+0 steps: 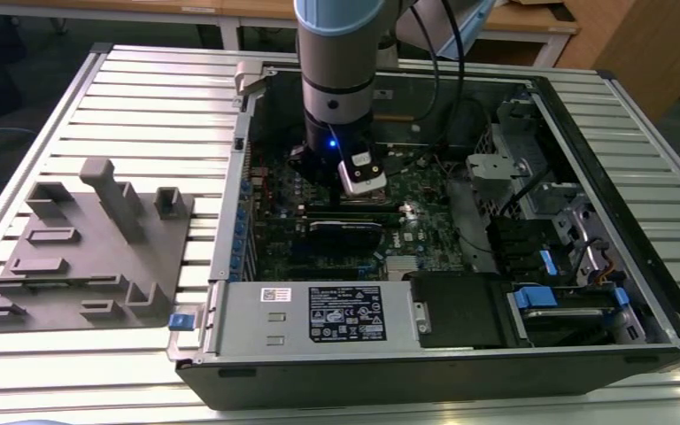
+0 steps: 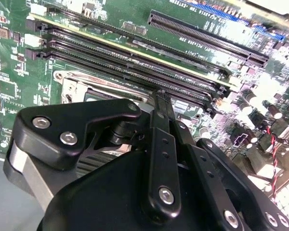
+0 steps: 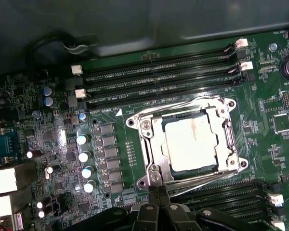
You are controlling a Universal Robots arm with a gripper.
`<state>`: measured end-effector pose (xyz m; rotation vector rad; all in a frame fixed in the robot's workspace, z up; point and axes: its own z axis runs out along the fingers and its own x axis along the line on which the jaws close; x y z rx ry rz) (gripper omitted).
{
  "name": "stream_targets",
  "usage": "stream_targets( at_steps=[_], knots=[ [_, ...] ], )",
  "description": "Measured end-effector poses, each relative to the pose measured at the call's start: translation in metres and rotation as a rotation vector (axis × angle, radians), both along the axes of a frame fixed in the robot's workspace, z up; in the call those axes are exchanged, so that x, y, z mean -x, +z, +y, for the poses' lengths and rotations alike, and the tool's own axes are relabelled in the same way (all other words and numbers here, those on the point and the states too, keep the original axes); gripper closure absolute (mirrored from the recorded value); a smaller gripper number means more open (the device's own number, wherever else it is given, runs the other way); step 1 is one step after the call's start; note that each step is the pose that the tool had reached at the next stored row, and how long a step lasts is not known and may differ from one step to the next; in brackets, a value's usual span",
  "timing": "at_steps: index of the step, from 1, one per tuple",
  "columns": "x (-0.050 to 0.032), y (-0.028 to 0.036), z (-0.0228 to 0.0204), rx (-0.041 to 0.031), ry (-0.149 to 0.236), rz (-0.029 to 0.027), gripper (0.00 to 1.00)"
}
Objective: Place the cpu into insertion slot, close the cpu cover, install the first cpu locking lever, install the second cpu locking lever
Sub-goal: 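Install the second cpu locking lever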
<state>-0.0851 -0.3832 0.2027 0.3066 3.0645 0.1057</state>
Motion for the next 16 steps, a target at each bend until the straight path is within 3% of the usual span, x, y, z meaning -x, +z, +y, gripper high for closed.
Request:
stream_targets(
  at_steps=[3,5,14,16],
  knots=[
    [0.0001,-0.0006,-0.0007,-0.0007,0.002,0.0,0.89],
    [0.0004,-0.0017,-0.0014,-0.0062,0.002,0.0001,0.89],
    [0.0012,-0.0045,-0.0032,-0.0517,0.003,0.0002,0.89],
    [0.0015,-0.0047,-0.0033,-0.0585,0.003,0.0,0.89]
  ],
)
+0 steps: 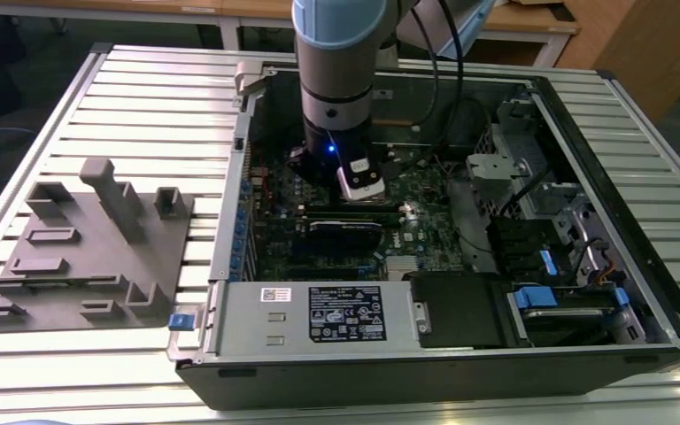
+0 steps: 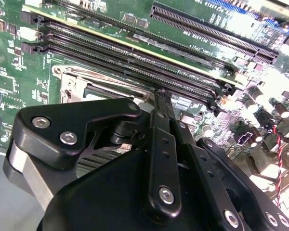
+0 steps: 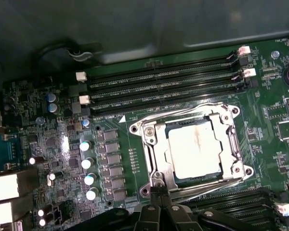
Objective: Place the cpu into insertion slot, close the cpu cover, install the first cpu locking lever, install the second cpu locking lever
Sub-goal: 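Install the second cpu locking lever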
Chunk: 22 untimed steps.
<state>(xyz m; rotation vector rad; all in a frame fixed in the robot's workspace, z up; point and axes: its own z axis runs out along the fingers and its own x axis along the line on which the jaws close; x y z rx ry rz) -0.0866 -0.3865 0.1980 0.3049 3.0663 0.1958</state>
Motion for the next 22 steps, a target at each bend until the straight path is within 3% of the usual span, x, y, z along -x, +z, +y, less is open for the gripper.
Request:
stream_targets(
  at_steps=[6,13,22],
  knots=[
    [0.0,0.0023,-0.0002,-0.0008,0.0,-0.0001,0.89],
    [-0.0001,0.0145,-0.0004,-0.0006,0.0,0.0001,0.89],
    [-0.0001,0.0147,-0.0061,0.0,0.0,-0.0002,0.89]
  ],
)
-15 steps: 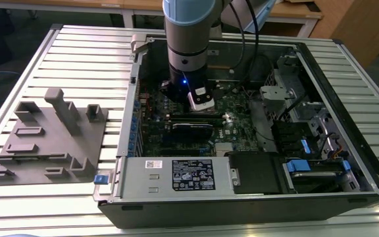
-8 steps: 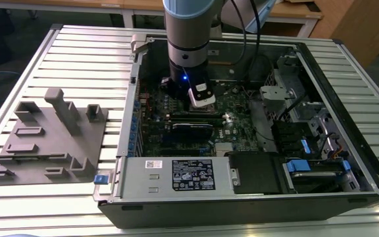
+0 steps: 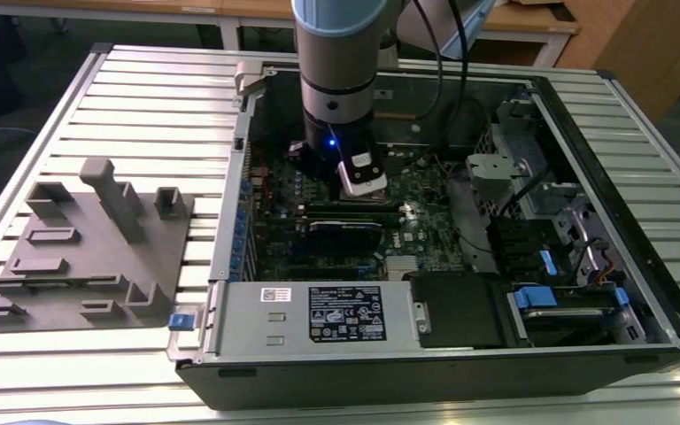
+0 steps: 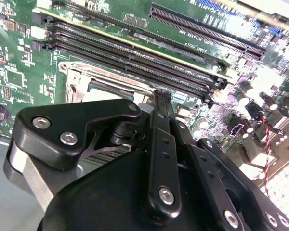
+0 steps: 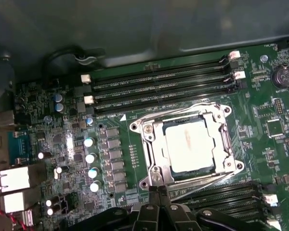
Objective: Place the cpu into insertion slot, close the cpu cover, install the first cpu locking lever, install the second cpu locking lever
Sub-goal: 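Install the second cpu locking lever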
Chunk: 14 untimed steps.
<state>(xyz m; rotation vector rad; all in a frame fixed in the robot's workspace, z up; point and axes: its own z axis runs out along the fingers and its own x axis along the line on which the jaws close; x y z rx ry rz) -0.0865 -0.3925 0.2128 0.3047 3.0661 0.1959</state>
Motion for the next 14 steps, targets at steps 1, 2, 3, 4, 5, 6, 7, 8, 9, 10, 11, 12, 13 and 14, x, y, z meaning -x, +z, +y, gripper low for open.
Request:
stream_targets(
  at_steps=[1,2,3,4,5,6,7,8,9,10,11,12,13,14],
  knots=[
    [0.0,0.0,-0.0008,0.0002,0.0,0.0,0.89],
    [0.0,0.0001,-0.0015,0.0005,0.0,0.0001,0.89],
    [0.0,0.0,-0.0022,0.0005,0.0,0.0001,0.89],
    [0.0,0.0,-0.0026,0.0006,0.0,0.0001,0.89],
    [0.0,0.0001,-0.0026,0.0006,0.0,0.0001,0.89],
    [0.0,0.0,-0.0026,0.0006,0.0,0.0001,0.89],
    [0.0,0.0,-0.0027,0.0007,0.0,0.0001,0.89],
    [0.0,0.0,-0.0027,0.0007,0.0,0.0001,0.89],
    [0.0,0.0,-0.0027,0.0008,0.0,0.0001,0.89],
    [0.0,0.0,-0.0027,0.0007,0.0,0.0001,0.89],
    [0.0,0.0,-0.0027,0.0008,0.005,0.0001,0.89],
    [0.0,-0.0001,-0.0027,0.0008,0.019,0.0,0.89],
    [0.0,-0.0002,-0.0027,0.0007,0.036,0.0,0.89],
    [0.0,-0.0003,-0.0027,0.0007,0.054,0.0,0.89]
  ],
)
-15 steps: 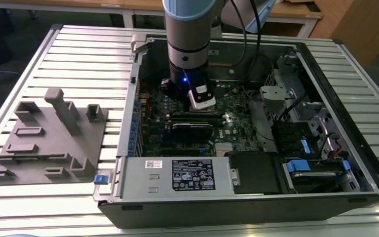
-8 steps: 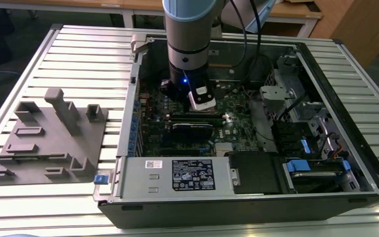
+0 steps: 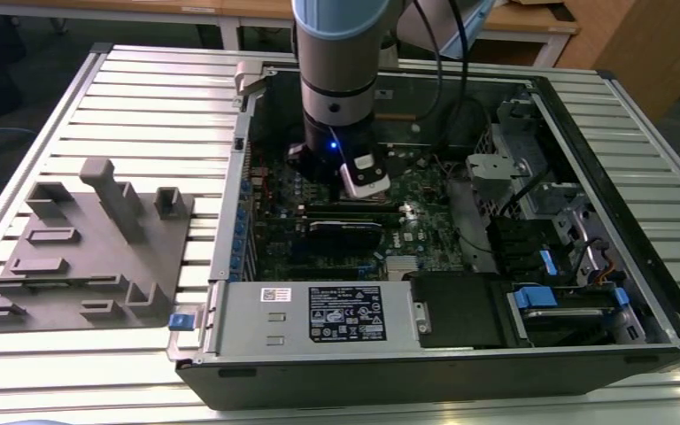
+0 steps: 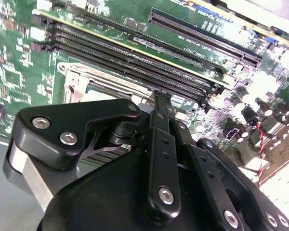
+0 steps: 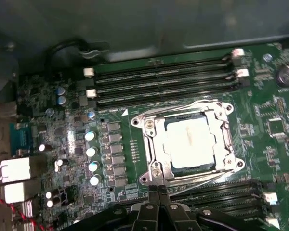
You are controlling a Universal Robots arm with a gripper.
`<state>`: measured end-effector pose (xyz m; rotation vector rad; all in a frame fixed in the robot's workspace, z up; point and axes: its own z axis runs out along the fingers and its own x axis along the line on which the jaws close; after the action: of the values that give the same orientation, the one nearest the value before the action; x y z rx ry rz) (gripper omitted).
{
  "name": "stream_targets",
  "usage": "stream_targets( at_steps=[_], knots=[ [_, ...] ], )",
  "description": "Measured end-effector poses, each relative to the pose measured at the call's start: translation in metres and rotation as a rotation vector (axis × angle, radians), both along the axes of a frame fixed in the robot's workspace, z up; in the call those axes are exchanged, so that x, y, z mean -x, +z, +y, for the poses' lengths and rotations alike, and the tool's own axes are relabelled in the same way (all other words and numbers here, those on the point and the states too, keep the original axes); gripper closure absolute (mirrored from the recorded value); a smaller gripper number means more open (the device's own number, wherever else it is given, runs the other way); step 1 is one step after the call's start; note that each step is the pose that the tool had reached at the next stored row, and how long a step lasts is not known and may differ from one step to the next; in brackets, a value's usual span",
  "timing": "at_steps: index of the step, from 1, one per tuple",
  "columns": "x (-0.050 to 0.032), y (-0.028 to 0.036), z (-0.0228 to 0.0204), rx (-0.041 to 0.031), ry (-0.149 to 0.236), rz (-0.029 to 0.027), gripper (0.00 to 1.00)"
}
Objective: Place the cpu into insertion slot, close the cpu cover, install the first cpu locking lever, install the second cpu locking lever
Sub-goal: 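Install the second cpu locking lever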
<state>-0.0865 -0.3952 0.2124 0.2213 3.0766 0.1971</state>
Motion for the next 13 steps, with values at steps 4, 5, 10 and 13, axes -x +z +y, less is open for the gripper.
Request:
stream_targets(
  at_steps=[4,5,10,13],
  knots=[
    [0.0,-0.0014,0.0,0.0001,0.032,0.0,0.89],
    [0.0,-0.0019,0.0,0.0001,0.034,0.0,0.89],
    [-0.0024,-0.0025,0.0,0.0001,0.035,0.0001,0.89],
    [-0.003,-0.0025,0.0,0.0001,0.035,0.0,0.89]
  ],
)
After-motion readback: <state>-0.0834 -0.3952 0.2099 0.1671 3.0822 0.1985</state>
